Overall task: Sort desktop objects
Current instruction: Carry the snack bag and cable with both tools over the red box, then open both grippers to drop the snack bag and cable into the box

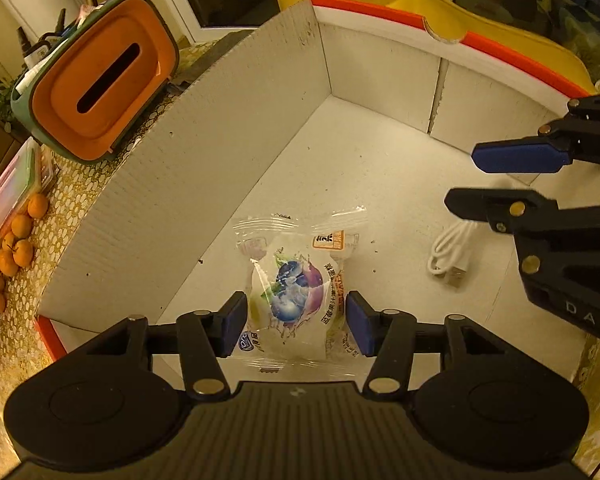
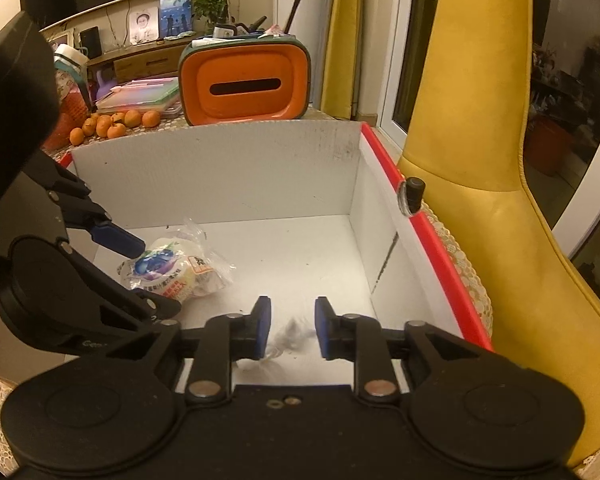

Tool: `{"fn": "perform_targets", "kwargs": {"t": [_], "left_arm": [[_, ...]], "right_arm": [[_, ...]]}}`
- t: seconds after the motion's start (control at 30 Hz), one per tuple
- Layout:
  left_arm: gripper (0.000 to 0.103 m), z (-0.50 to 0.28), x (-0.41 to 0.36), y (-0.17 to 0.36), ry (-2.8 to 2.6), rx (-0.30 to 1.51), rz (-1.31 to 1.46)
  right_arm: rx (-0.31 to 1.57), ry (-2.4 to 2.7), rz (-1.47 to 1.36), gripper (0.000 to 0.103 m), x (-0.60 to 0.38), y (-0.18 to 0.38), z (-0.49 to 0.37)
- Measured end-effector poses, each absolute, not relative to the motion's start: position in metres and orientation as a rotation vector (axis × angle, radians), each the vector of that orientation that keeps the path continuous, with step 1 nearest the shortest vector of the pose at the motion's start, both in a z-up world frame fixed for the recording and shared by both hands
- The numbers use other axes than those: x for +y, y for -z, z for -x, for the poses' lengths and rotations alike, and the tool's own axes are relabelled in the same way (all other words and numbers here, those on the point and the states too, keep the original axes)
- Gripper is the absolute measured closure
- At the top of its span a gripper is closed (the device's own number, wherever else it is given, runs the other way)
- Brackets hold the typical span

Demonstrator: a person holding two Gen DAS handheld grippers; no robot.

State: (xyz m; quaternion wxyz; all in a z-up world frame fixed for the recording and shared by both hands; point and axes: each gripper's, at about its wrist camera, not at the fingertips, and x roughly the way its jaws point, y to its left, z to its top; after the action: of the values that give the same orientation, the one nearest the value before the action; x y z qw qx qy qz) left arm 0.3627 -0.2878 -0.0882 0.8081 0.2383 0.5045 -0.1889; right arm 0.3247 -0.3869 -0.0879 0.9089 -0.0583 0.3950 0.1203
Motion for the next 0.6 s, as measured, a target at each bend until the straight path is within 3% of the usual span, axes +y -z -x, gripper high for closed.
{"fn": "perform_targets", "kwargs": {"t": [0.13,0.23,0.33,0.6], "left_arm": [[0.049,-0.361,-0.284,0.084,0.403,1.068,-0.482],[0.048,-0.355,-0.282,0.078,0.406,1.057,-0.464],[0.047,-0.349,-0.278,0.069,0.409,1.042,-0.43],[0.047,-0.323,-0.263,0.038,0.42,0.971,-0.358]], "right_arm": [[0.803,-0.245,0.119,0.064,-0.388,0.084,-0.322],[0.794,-0.254,0.11,0.063,-0.391,0.08,-0.317],[0.781,-0.264,0.108,0.055,-0.389,0.074,-0.315],[0.75,-0.286,0.109,0.051,-0.385,0.055,-0.295]]}}
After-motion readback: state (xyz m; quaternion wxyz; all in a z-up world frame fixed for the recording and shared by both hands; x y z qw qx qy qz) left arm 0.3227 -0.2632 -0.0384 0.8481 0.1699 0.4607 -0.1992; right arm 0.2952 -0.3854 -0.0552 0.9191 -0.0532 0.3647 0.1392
